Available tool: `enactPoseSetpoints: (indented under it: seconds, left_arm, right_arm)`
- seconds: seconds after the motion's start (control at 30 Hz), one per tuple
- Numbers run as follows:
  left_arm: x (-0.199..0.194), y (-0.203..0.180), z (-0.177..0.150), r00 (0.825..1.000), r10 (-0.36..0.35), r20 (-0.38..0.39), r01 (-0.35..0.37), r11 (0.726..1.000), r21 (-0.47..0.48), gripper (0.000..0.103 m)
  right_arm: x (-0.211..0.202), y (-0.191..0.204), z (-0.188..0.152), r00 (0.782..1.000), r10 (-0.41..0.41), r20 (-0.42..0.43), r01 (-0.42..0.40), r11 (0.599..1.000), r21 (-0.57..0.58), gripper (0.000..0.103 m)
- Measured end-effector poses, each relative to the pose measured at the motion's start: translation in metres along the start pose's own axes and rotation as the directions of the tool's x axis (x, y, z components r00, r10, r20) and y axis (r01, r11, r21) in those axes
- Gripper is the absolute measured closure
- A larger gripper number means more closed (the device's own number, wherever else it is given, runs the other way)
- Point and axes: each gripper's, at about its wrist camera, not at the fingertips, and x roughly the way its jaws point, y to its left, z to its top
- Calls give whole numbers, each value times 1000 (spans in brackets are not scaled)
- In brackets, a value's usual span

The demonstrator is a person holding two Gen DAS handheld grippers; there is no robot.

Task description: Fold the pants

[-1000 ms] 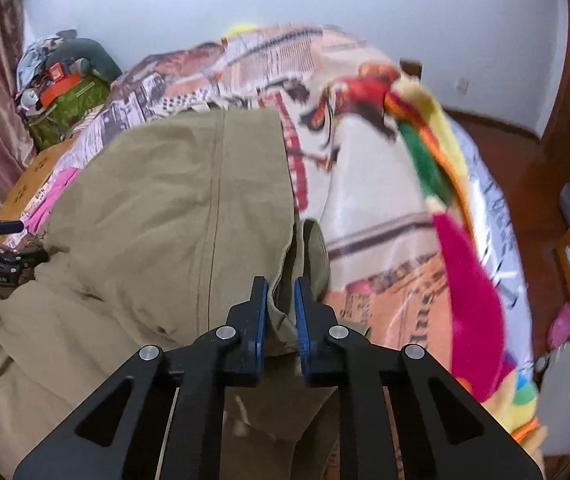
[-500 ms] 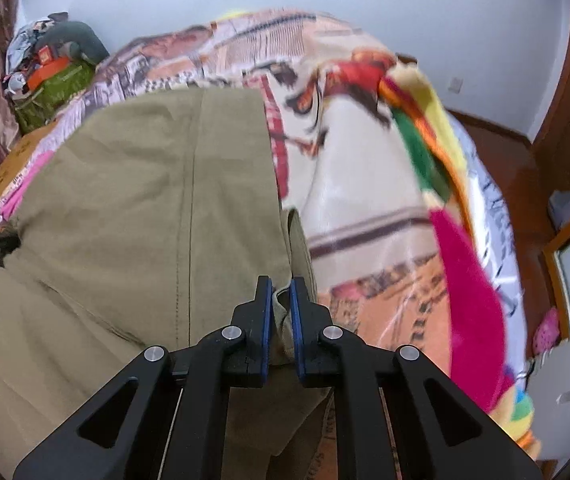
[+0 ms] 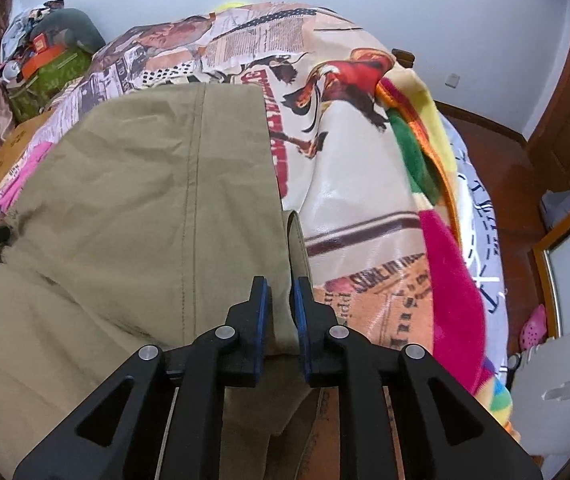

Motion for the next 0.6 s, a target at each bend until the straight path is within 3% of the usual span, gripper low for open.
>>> enactPoseSetpoints:
  seconds: [0.13, 0.2, 0.4, 0.6]
  left_arm:
    - [-26, 11, 4, 998, 5, 57, -4, 1000, -25, 0]
    - [-41, 18, 8, 996, 2, 94, 3, 999, -50, 0]
    - [-70, 39, 25, 986, -11, 167, 30, 993, -110, 0]
    - [-74, 50, 44, 979, 30, 201, -7, 993, -114, 0]
  right_arm:
    - [-29, 8, 9, 998, 1, 62, 0, 1000, -15, 61]
    - [-42, 13, 15, 995, 5, 99, -2, 1000, -27, 56]
    - [-75, 30, 44, 980, 47, 195, -38, 998, -52, 46]
    - [-84, 41, 72, 961, 79, 264, -68, 996, -52, 43]
